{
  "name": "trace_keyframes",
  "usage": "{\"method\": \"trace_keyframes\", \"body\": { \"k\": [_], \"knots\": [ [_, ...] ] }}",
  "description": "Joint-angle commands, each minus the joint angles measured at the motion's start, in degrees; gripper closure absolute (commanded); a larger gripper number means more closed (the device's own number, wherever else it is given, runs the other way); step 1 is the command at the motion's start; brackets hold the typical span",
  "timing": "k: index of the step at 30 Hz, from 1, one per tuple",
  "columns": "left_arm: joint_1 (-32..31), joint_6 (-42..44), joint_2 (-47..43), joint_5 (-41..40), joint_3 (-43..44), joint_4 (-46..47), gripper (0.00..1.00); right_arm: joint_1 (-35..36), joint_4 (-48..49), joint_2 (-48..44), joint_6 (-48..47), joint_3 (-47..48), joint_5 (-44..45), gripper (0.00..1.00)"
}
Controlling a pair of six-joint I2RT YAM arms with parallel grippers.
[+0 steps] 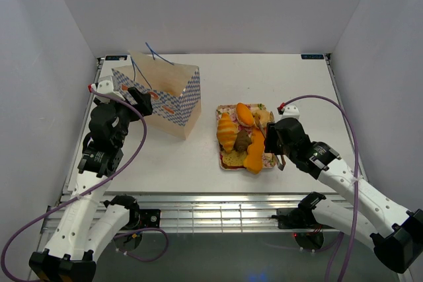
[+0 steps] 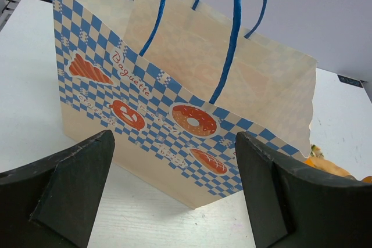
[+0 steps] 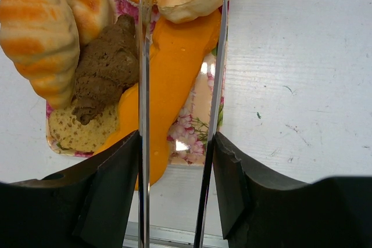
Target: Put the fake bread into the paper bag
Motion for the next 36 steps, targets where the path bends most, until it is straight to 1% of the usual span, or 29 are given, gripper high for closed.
{"method": "trace_keyframes", "body": {
  "k": [1,4,11,21,28,32,36],
  "knots": [
    [-0.2,-0.1,-0.4,0.5,0.3,0.1,0.05,-0.6,2.0,0.2,1.2,0.2,1.9,0.44],
    [-0.2,-0.2,-0.3,0.3,0.3,-0.1,0.02,-1.3,2.3,0.5,1.4,0.2,1.5,0.44],
    [-0.1,-0.3,-0.5,0.2,0.4,-0.1,0.02,-3.1,3.1,1.5,2.2,-0.5,0.5,0.43],
    [-0.1,-0.4,-0.8,0.4,0.3,-0.1,0.02,-6.2,6.0,2.4,2.5,-1.8,-4.5,0.45],
    [-0.2,-0.6,-0.9,0.4,0.4,-0.3,0.02,-9.3,6.9,2.1,2.8,-2.6,-8.3,0.50],
    [-0.2,-0.6,-1.1,0.2,0.4,-0.3,0.02,-10.8,6.9,2.3,2.7,-2.7,-9.7,0.55],
    [-0.2,-0.6,-1.1,0.2,0.4,-0.3,0.02,-11.9,6.9,2.0,2.5,-2.6,-11.2,0.57]
  ]
}}
